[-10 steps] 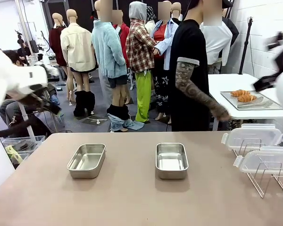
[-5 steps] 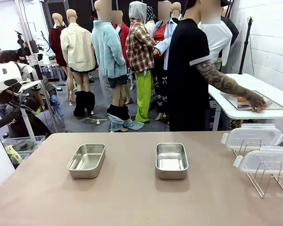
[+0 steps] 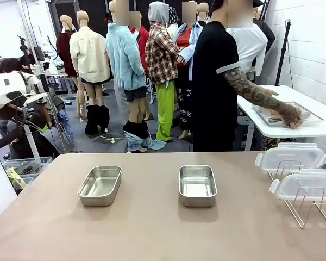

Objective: Place the bread in airtight containers.
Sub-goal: Lift both Airtight Container.

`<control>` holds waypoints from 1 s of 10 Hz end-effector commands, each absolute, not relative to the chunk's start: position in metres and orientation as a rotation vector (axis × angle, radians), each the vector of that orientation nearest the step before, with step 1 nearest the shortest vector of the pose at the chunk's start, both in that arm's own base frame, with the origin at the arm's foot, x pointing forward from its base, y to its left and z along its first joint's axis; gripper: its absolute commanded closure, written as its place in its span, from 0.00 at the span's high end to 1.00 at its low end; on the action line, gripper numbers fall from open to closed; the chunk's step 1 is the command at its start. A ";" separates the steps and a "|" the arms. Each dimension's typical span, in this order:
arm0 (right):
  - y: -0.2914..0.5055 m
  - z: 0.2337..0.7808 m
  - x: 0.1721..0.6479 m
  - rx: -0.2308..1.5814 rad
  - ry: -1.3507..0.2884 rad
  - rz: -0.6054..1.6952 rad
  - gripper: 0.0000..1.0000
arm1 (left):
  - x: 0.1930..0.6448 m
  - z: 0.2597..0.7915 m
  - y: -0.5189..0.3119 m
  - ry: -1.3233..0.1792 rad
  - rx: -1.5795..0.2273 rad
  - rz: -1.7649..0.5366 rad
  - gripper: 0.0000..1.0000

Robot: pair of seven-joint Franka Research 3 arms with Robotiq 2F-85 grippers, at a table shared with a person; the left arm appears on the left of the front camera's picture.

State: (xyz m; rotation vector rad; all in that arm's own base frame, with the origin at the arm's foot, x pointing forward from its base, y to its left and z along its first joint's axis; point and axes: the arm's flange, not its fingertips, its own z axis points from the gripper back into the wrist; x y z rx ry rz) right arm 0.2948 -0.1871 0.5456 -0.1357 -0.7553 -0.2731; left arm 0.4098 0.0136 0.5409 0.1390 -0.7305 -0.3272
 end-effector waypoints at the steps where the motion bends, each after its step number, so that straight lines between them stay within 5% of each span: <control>1: -0.188 0.542 0.295 -0.118 -0.747 -0.271 1.00 | 0.410 0.541 0.015 -0.729 0.141 -0.317 1.00; 10: -0.188 0.542 0.295 -0.118 -0.747 -0.271 1.00 | 0.410 0.541 0.015 -0.729 0.141 -0.317 1.00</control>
